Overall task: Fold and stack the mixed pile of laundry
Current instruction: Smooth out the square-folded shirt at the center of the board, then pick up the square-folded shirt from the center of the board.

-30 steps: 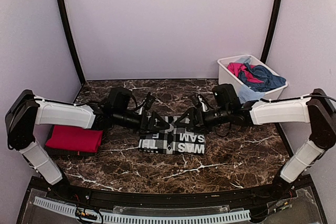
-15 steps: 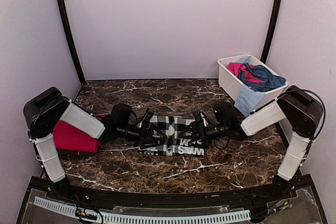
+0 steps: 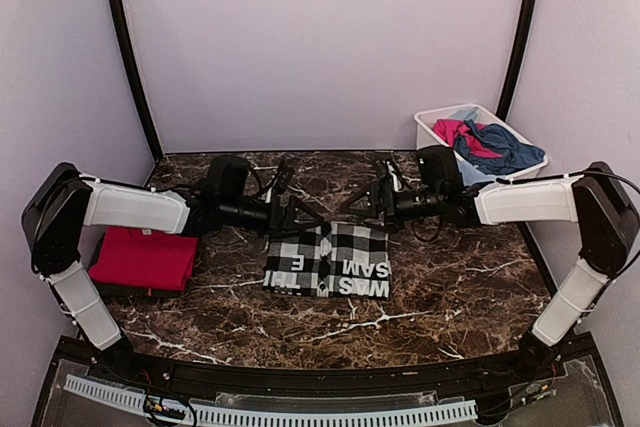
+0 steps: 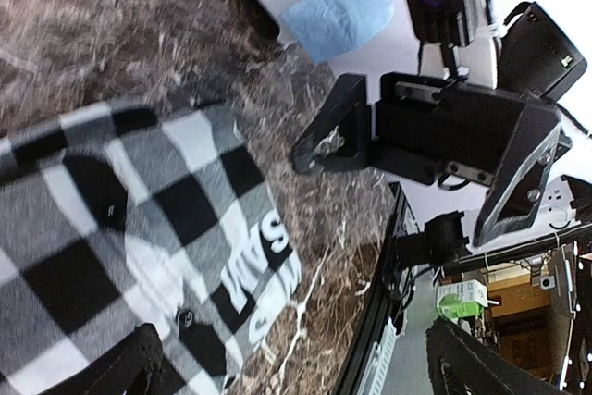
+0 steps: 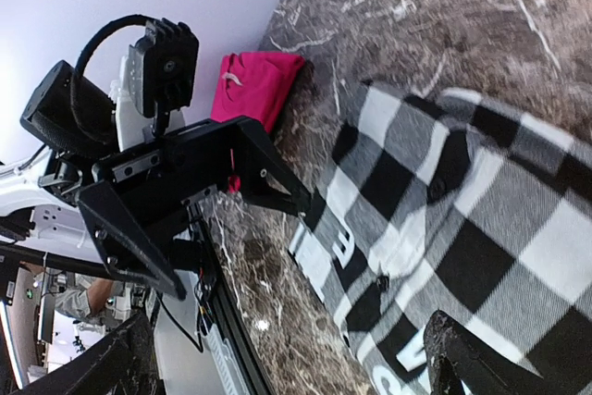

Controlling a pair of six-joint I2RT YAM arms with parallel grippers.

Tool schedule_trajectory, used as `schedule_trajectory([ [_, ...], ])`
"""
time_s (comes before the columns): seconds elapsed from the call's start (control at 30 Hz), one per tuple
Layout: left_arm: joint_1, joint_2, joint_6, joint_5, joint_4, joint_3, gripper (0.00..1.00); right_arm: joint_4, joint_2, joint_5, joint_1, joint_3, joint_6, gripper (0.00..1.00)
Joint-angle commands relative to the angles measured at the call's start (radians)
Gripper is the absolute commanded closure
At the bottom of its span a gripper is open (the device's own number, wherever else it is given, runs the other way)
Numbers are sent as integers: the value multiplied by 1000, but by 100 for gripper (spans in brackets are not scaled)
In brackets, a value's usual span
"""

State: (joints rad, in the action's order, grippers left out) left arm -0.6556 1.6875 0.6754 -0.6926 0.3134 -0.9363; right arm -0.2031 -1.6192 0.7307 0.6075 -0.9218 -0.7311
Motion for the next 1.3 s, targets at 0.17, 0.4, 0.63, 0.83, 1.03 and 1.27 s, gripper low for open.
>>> schedule_trajectory([
  [0.17, 34, 210, 8, 25, 60, -176, 1, -68, -260, 50, -41, -138, 18, 1],
  [0.4, 128, 323, 41, 71, 132, -112, 1, -20, -395, 12, -80, -184, 84, 1],
  [0.63, 149, 177, -52, 166, 97, -25, 1, 135, -282, -23, -76, -259, 176, 4],
  [0.83, 27, -131, -409, 397, -176, -38, 1, 287, -17, -73, -48, -240, 181, 8],
  [1.03, -189, -159, -657, 636, -334, -107, 3, 394, 124, -186, -51, -103, 172, 14],
  [1.27, -385, 54, -856, 791, -394, -255, 30, 379, 235, -220, -81, 62, 114, 18],
])
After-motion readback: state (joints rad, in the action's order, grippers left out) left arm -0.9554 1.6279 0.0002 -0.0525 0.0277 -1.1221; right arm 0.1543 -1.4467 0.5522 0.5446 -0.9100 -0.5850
